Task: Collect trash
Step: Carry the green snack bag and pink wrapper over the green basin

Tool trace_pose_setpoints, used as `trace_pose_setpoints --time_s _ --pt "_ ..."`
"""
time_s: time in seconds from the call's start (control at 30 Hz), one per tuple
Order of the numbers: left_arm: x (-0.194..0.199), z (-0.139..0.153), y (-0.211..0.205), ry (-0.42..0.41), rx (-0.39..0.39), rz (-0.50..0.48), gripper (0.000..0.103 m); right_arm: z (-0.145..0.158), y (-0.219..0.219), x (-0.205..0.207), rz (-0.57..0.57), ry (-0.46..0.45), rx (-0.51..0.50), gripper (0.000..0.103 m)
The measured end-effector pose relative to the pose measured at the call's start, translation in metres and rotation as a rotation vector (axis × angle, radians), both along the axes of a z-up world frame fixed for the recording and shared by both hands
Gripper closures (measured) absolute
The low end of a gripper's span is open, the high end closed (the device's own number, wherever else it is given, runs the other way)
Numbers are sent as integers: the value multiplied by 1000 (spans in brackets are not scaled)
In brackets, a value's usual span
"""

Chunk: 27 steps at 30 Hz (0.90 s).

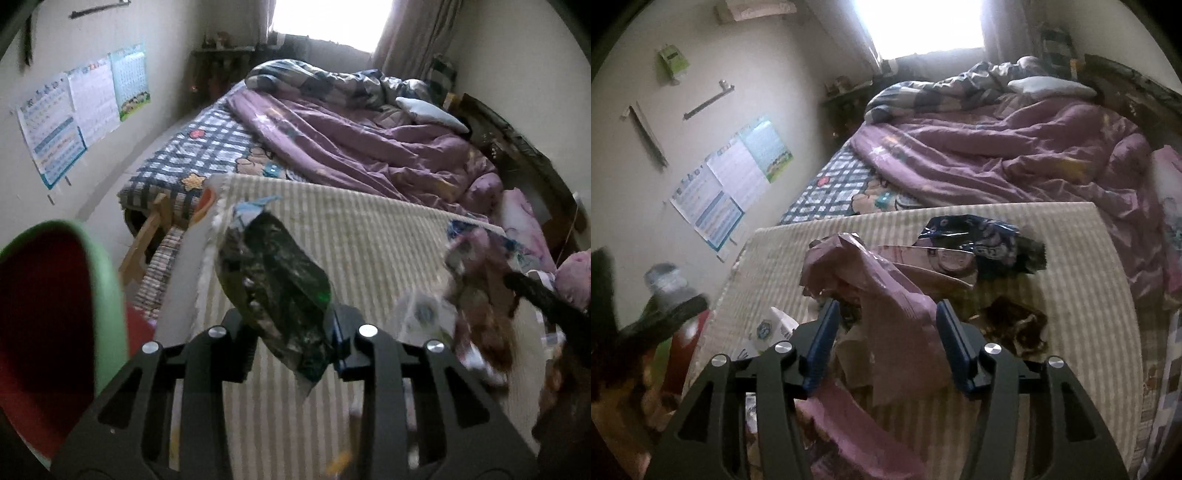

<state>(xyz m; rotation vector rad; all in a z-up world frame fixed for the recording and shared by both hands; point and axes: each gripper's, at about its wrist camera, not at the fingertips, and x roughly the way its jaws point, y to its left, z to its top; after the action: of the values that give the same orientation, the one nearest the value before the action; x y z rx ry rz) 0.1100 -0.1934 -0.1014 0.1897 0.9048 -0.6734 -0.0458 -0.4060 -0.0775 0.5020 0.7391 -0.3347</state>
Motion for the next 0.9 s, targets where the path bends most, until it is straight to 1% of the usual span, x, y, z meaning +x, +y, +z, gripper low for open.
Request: trace_pose_setpoints --time_s 0.17,0.23,0.3,0.4,0.57,0.7,0.83,0.9 --pt "-27 4 33 34 -34 41 72 -7 4 14 17 46 -30 50" --pt "-32 4 44 38 -40 56 72 -10 7 15 19 60 -33 62" --pt "-37 7 53 30 -40 70 72 -10 8 14 20 63 -22 78" --pt "-41 11 64 28 -57 94 72 -2 13 9 13 47 -31 87" --pt "-49 22 81 -12 -85 129 72 19 24 -2 8 1 -55 88" --pt "-54 31 93 -54 -93 146 72 44 35 -11 5 -71 -70 88" --pt "-52 39 106 -51 -142 154 72 63 49 -14 17 -130 -57 88" --pt "-52 40 112 -59 -152 163 72 69 59 -11 39 -151 -42 88"
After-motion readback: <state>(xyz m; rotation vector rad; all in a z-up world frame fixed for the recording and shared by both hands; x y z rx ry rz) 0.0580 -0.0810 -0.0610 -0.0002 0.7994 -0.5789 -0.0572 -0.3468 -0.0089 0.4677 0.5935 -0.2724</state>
